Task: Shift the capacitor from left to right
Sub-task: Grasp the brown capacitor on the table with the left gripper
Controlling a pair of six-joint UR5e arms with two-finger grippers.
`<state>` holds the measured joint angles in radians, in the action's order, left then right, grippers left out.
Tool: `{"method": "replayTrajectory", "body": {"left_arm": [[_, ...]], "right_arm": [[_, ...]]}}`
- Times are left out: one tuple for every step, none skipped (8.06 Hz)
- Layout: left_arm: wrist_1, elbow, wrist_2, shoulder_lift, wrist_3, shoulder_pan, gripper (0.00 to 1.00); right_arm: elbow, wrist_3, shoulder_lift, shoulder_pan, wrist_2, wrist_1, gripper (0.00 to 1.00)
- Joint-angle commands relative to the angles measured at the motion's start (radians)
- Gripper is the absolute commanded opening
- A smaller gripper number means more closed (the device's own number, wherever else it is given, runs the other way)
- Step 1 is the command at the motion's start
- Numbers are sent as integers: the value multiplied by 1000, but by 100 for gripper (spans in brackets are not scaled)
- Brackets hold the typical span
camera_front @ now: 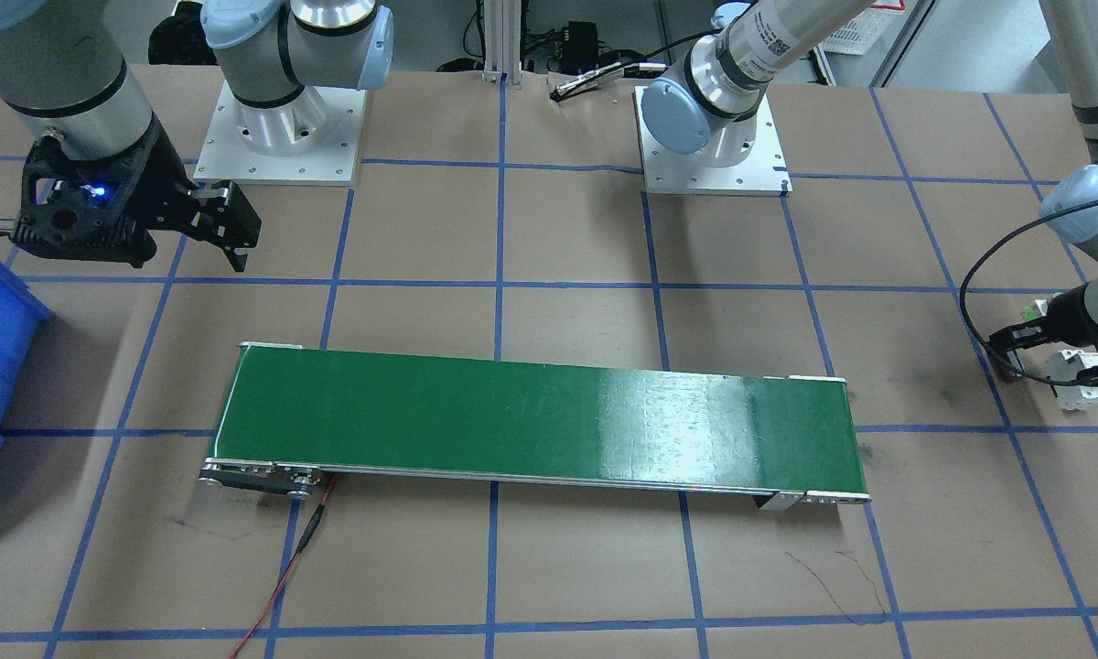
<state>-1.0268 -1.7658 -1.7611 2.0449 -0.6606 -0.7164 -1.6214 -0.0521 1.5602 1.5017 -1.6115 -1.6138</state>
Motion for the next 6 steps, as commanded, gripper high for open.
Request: {"method": "replayTrajectory", "body": {"left_arm": [[1,2,-3,23,-36,0,62],[2,3,-4,29,-36,0,62],[2,2,0,29,-36,0,44],[2,8,-1,29,-51,0,6],[-1,14,-4,26,-56,0,0],[-5,12,6,6,-56,0,0]], "right_arm": [[0,0,1,0,1,0,100],[0,0,1,0,1,-2,100],[0,0,1,0,1,0,100],[0,0,1,0,1,0,100],[0,0,1,0,1,0,100],[0,0,1,0,2,0,100]]}}
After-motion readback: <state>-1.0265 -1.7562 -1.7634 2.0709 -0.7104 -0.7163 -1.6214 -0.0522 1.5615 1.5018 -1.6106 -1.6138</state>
